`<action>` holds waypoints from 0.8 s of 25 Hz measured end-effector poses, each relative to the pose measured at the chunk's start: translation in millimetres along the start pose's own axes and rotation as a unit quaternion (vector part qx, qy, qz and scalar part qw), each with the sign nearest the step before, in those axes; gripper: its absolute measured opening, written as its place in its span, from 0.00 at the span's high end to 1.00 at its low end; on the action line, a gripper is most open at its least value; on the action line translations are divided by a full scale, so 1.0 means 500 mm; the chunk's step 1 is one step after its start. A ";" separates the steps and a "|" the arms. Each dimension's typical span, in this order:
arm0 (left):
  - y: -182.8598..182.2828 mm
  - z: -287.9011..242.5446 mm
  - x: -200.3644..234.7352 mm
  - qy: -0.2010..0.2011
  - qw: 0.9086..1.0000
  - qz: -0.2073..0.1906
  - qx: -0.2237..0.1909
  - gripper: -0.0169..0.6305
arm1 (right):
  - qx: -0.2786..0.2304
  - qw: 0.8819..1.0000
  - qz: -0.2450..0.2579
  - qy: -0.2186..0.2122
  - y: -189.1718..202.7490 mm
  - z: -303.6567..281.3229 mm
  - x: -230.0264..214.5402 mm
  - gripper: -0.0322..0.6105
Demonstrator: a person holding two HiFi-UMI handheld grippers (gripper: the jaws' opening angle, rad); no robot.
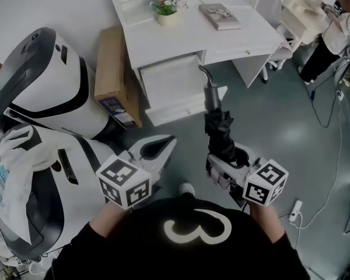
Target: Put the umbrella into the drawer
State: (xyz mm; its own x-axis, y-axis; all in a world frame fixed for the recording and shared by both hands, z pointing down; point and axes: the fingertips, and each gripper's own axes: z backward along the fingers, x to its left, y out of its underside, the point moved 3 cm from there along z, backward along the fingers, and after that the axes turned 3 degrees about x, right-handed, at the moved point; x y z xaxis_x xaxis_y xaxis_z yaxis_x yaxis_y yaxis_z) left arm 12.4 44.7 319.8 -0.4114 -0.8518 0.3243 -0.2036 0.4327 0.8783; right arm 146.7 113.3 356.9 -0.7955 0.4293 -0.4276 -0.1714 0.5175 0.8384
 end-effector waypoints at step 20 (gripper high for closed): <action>-0.096 -0.138 0.205 -0.028 0.999 0.035 -0.010 0.96 | 0.080 0.988 0.130 0.023 -0.169 -0.167 -0.205 0.63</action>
State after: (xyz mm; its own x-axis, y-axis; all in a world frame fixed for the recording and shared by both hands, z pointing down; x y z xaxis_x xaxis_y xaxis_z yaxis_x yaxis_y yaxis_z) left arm 41.4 -83.8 335.3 -0.4735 -0.8013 0.3657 -0.1543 0.4842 0.8613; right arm 194.4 -36.2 358.2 -0.8269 0.5306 -0.1864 0.1325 0.5060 0.8523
